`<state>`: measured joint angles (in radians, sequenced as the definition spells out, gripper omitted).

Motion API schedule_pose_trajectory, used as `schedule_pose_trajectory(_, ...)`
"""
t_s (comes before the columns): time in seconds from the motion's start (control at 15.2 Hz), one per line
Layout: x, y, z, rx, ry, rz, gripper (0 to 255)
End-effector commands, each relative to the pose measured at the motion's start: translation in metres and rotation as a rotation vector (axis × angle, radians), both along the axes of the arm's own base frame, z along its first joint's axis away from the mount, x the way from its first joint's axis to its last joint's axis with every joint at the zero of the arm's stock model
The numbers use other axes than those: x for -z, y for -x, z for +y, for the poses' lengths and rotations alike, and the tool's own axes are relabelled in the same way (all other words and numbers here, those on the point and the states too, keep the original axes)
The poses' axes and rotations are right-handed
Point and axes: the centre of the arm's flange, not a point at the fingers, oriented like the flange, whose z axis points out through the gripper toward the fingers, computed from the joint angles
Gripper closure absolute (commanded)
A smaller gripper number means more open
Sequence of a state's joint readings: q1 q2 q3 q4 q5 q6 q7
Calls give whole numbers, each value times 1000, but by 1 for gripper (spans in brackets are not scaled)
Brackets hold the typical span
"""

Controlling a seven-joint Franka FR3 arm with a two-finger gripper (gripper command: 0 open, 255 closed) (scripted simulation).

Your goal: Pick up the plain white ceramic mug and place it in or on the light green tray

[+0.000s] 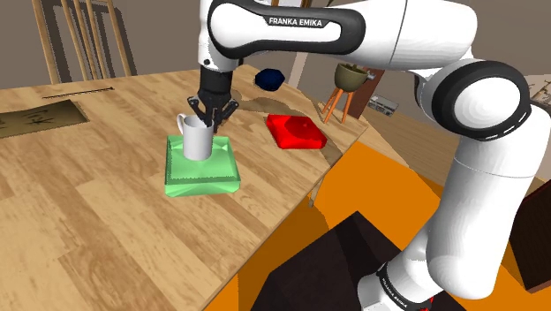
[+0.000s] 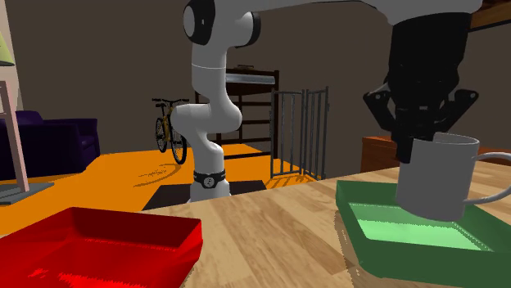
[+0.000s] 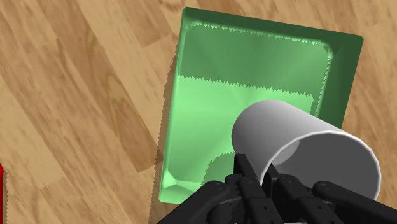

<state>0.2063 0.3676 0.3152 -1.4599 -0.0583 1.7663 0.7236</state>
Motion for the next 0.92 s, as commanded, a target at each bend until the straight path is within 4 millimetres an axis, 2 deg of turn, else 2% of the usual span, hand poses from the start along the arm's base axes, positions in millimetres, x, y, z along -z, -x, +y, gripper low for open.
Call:
schedule_pose_trajectory(0.0, 0, 0, 0, 0, 0, 0, 255)
schedule_pose_trajectory(0.26, 0, 0, 0, 0, 0, 0, 255)
schedule_pose_trajectory(0.33, 0, 0, 0, 0, 0, 0, 0)
schedule_pose_trajectory(0.66, 0, 0, 0, 0, 0, 0, 0)
schedule_pose_trajectory(0.86, -39, -3, -1, 0, 0, 0, 0)
